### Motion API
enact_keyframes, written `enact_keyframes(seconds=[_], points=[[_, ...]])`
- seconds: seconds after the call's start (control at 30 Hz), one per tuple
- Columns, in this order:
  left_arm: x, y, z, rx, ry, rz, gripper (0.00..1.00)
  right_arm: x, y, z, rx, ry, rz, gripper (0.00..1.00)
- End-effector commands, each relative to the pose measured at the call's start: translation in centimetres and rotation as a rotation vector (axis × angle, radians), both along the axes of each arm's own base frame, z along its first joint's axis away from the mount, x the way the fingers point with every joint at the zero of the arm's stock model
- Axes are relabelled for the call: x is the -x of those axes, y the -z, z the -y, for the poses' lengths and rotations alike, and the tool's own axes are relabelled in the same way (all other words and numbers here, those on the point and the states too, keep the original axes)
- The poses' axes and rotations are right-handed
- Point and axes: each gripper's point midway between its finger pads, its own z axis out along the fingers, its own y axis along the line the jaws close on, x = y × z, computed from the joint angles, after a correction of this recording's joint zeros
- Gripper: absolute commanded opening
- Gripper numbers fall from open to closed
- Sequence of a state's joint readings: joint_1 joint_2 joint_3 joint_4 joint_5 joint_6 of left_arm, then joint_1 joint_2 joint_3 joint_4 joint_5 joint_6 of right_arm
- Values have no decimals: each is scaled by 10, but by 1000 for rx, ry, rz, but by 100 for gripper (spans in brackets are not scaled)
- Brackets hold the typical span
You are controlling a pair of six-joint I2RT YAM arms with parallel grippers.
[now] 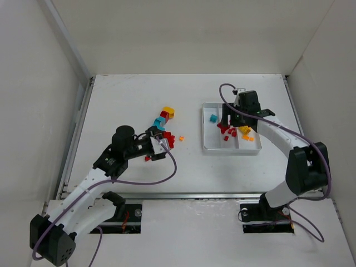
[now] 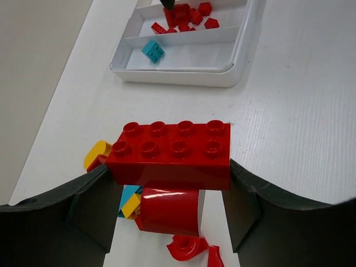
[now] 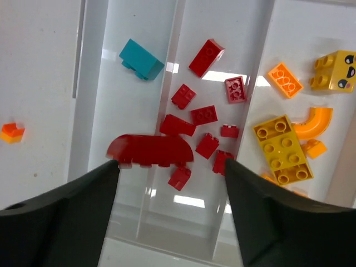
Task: Sort the legos into containers by color
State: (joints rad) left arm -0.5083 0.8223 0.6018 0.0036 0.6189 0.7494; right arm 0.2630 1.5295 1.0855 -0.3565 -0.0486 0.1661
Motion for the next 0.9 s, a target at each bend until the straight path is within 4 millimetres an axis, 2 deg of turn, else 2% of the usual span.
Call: enact_keyframes(seconds=[0.0,0.03,0.07,0.17,0.2,0.23,0.27,0.3,0.33,0.43,0.53,0.73,0.87], points=[[3,-25,4,59,26,56,0,-7,-12,-7,-5,-32,11,87],[4,-26,5,58,39,63,0,-5,-18,-10,-22,-47,20,100],[4,-28,6,63,39,71,0,-2,-24,-16,-45,-83,30,100],[3,-33,8,76,48,90,0,6,-67,-37,-66,-174,140,100],[2,-35,8,80,48,98,0,19,-81,-63,-74,-253,177,100],[2,-38,9,94,45,102,0,28,-114,-78,-92,-305,258,100],[1,-38,8,97,34,93,0,38,-128,-94,-108,-351,290,100],[-2,-42,8,103,25,109,0,58,-147,-127,-152,-451,341,100],[-2,-45,9,114,23,114,0,72,-166,-142,-206,-493,382,100],[-12,-50,6,124,-25,134,0,101,-199,-192,-456,-574,392,100],[-18,-50,4,125,-55,134,0,113,-198,-221,-552,-607,296,100],[-27,-56,2,139,-94,159,0,123,-191,-265,-560,-699,243,99],[-29,-58,1,142,-103,168,0,121,-178,-274,-553,-699,207,93]])
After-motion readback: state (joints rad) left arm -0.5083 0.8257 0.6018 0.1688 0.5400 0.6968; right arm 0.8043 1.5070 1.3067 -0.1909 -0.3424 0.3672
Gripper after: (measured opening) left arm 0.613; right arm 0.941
